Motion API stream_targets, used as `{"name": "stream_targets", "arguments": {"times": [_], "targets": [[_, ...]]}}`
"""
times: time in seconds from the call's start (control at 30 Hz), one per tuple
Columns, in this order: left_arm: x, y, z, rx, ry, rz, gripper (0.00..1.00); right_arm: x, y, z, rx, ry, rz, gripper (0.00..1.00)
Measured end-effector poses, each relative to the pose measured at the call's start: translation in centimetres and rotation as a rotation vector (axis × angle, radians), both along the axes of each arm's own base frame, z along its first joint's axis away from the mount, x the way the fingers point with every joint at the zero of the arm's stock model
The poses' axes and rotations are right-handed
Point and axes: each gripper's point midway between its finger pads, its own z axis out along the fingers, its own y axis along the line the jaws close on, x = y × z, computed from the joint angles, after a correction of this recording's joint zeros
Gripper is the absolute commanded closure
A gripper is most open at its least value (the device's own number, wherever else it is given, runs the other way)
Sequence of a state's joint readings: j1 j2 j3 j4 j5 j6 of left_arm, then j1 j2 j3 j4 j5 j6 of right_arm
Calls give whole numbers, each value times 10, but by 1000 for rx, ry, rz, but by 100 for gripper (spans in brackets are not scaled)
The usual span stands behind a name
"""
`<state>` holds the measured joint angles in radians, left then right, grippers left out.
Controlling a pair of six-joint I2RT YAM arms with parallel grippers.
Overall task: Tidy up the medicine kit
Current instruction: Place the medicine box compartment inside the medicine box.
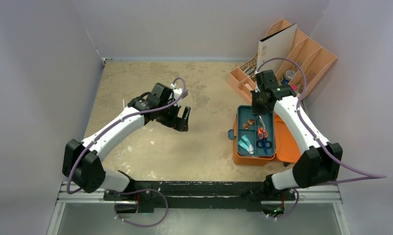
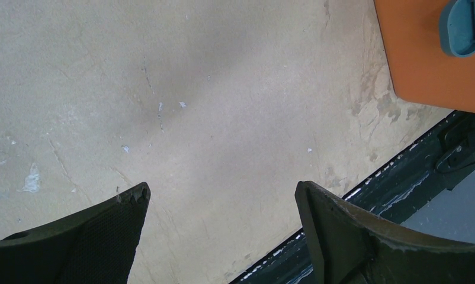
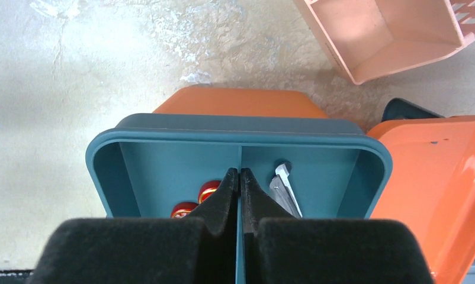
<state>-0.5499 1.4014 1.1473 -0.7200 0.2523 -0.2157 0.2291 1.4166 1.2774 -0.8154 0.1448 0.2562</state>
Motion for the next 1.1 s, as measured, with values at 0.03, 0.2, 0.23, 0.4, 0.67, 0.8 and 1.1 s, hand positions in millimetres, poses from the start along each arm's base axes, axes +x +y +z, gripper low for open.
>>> {"name": "stream_targets", "arguments": {"times": [0.03,0.2,0.23,0.4,0.67,0.8,1.1], "targets": [[0,0,1,0,-2,1,8,-2,0,2,1,9,6,100],[1,1,3,1,-11,5,8,-4,3,17,2,45,32,100],[1,2,2,3,-12,6,8,-4,4,19,4,53,39,100],[1,2,3,5,-15,9,8,-8,4,13,-7,122,64,100],[2,3,5,6,-25,13,8,-16,5,-17,-31,276,94,100],[2,4,8,4,-35,15,7,-15,4,-21,-39,288,96,100],[1,6,8,7,-40,20,7,-14,4,-29,-42,279,101,87]]}}
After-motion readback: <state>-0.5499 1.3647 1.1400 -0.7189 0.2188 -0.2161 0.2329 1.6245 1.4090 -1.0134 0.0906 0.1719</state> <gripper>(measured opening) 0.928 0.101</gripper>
